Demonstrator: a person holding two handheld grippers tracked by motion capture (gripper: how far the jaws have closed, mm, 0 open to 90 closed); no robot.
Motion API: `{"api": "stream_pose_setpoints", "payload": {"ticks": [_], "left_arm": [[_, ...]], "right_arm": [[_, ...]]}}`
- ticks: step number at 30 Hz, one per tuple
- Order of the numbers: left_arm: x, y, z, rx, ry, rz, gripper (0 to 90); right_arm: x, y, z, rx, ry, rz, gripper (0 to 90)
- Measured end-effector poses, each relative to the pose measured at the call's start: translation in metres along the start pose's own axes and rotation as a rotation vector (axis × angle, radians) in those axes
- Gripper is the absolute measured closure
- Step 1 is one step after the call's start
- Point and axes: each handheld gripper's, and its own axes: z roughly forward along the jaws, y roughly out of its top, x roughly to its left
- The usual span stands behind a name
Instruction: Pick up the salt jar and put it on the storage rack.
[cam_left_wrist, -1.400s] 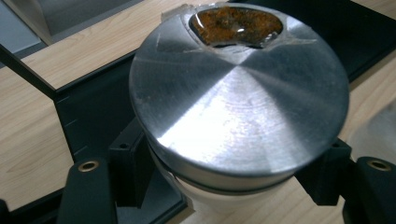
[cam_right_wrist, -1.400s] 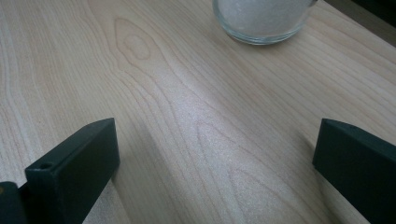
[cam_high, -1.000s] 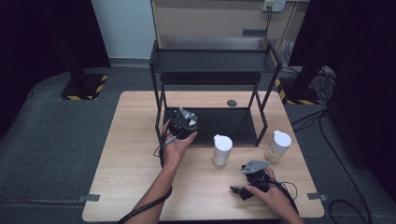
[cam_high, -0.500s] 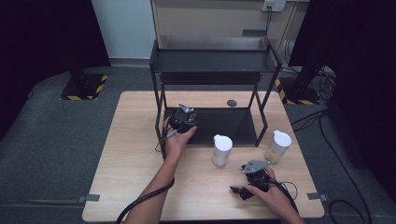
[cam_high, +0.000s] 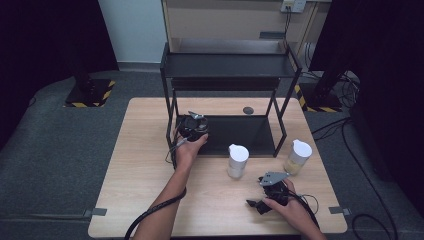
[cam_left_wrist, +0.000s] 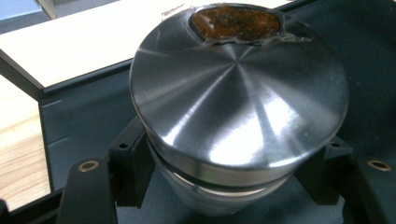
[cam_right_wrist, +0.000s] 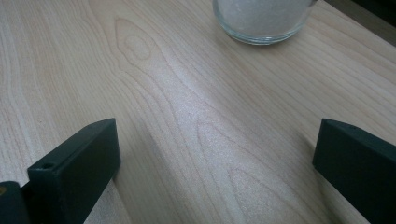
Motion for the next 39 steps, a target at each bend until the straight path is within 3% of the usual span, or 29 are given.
{"api": "stream_pose_setpoints", "payload": {"ticks": [15,19,27,30,39], "left_arm": [[0.0,-0.002,0.002,0.0,0.002,0.0,29.3],[0.003,-0.006,0.004,-0.005,-0.009,-0.029,27.5],[-0.004,-0.005,0.003,-0.012,-0.001,0.0,8.8],[-0.009,-0.006,0.0,-0.021,0.016,0.024,5.9],[-0.009,-0.008,-0.006,-0.02,0.02,0.023,4.6]], "right_arm": [[0.0,0.0,0.0,0.0,0.0,0.0,1.1],[0.0,0.0,0.0,0.0,0.0,0.0,1.1],[0.0,0.0,0.0,0.0,0.0,0.0,1.2],[0.0,0.0,0.0,0.0,0.0,0.0,1.2],[0.0,0.0,0.0,0.0,0.001,0.0,1.2]]}}
